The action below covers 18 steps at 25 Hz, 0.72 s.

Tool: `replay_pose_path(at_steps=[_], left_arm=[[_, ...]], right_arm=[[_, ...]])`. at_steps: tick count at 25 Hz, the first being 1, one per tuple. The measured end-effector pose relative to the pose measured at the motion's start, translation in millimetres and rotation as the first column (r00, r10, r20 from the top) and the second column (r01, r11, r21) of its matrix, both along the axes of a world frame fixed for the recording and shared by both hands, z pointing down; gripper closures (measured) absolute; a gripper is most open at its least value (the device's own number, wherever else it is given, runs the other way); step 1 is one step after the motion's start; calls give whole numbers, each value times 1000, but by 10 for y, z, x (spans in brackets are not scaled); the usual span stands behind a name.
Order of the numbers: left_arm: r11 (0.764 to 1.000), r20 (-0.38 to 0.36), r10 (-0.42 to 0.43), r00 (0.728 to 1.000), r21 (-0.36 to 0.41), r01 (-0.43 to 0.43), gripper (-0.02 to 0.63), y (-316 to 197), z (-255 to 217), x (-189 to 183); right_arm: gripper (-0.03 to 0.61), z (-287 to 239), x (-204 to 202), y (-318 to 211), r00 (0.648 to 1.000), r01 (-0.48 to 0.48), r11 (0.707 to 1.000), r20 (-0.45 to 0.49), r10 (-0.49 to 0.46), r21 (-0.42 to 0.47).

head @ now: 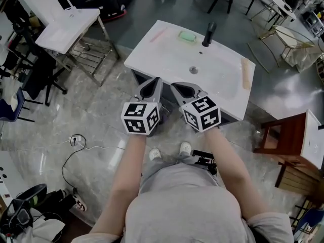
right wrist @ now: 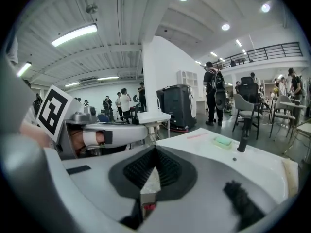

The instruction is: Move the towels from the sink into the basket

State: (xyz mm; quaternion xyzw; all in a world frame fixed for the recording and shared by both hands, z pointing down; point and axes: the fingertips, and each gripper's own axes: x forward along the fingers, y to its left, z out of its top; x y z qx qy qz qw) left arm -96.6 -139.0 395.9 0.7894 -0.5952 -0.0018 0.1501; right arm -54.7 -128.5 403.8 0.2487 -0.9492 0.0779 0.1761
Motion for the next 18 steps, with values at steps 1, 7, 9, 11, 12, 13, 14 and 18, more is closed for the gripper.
replay_pose_path(at_steps=[1, 7, 9, 11, 12, 13, 14, 18], left_arm=[[1000, 15, 0, 1000, 13, -1, 607, -5, -51, 26], [996, 87, 38, 996, 81, -45, 607, -13, -352, 253], [993, 92, 42, 995, 103, -52, 607, -26, -452, 308], [991, 97, 44, 994, 125, -56, 607, -40, -546, 355], [989, 100, 46, 994, 133, -59, 607, -43, -585, 378], [988, 103, 48, 994, 141, -62, 607, -44, -618, 402], [987, 104, 50, 993, 149, -65, 607, -45, -649, 424], [981, 108, 52, 993, 180, -71, 607, -59, -769, 506]], right_arm=[[561, -50, 37, -4, 1000, -3, 1000, 4, 3, 9], [561, -308, 221, 2, 998, -35, 999, 51, 34, 30], [561, -378, 277, -10, 997, -49, 998, 66, 47, 34], [561, -466, 330, -32, 995, -63, 997, 78, 59, 49], [561, -509, 360, -42, 994, -73, 996, 82, 68, 59], [561, -549, 391, -51, 993, -85, 994, 86, 78, 71], [561, -587, 423, -61, 992, -98, 992, 91, 91, 81], [561, -717, 518, -96, 985, -140, 985, 116, 128, 103]])
